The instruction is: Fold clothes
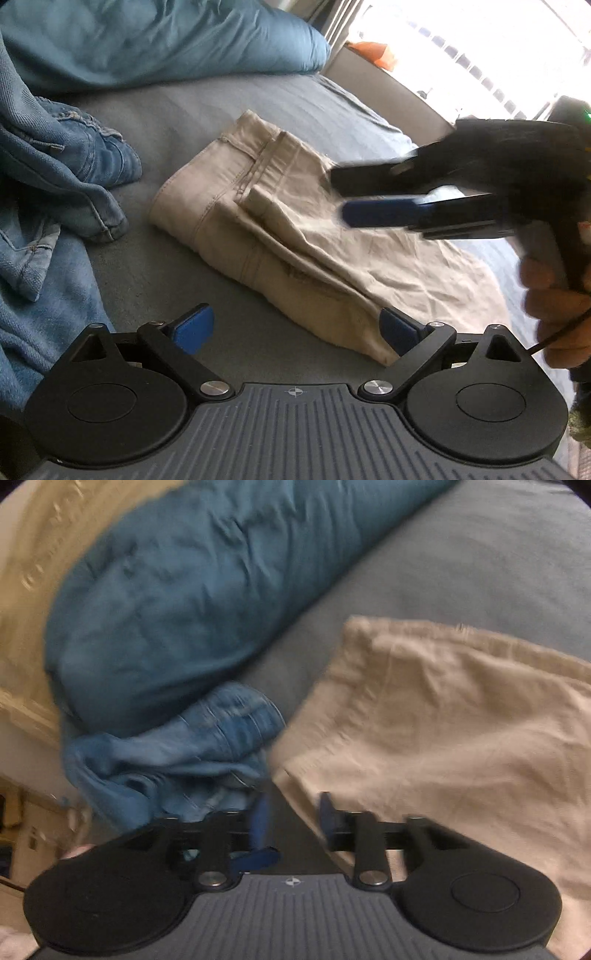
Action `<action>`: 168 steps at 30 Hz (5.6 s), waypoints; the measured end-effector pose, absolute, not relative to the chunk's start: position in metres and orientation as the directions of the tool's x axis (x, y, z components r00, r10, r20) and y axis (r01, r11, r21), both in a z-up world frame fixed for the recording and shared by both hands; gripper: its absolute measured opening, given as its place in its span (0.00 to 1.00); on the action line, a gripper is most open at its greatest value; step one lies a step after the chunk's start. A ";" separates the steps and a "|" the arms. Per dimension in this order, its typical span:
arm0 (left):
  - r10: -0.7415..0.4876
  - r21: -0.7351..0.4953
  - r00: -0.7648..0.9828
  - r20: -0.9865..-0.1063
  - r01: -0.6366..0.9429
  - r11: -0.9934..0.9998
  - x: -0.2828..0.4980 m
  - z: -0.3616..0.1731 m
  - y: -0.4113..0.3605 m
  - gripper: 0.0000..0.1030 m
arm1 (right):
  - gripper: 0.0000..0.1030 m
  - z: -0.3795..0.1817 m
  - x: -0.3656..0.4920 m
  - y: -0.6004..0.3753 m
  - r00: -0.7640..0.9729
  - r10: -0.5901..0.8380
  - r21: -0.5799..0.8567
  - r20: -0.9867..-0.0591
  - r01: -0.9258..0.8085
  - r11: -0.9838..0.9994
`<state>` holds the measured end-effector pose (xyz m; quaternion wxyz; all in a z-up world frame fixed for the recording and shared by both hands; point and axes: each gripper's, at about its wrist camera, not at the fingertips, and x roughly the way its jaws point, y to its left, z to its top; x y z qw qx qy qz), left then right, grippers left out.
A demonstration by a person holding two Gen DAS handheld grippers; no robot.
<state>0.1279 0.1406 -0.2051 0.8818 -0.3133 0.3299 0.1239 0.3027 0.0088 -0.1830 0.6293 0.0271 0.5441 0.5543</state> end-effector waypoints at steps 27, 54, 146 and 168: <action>0.081 -0.595 0.786 -0.612 -0.526 0.607 0.158 -0.221 0.172 0.55 | 0.38 -0.152 0.329 0.011 0.082 0.670 0.345 -0.738 -0.808 0.478; 0.108 -0.638 0.818 -0.565 -0.517 0.571 0.131 -0.218 0.176 0.02 | 0.41 -0.179 0.336 0.122 0.031 0.532 0.054 -0.846 -0.988 0.144; 0.001 -0.823 0.887 -0.461 -0.428 0.373 0.130 -0.236 0.197 0.62 | 0.03 -0.177 0.201 0.042 0.149 0.679 -0.044 -0.719 -0.985 0.169; 0.107 -0.706 0.820 -0.562 -0.543 0.455 0.140 -0.229 0.187 0.09 | 0.25 -0.161 0.276 0.018 0.057 0.664 0.180 -0.746 -0.942 0.283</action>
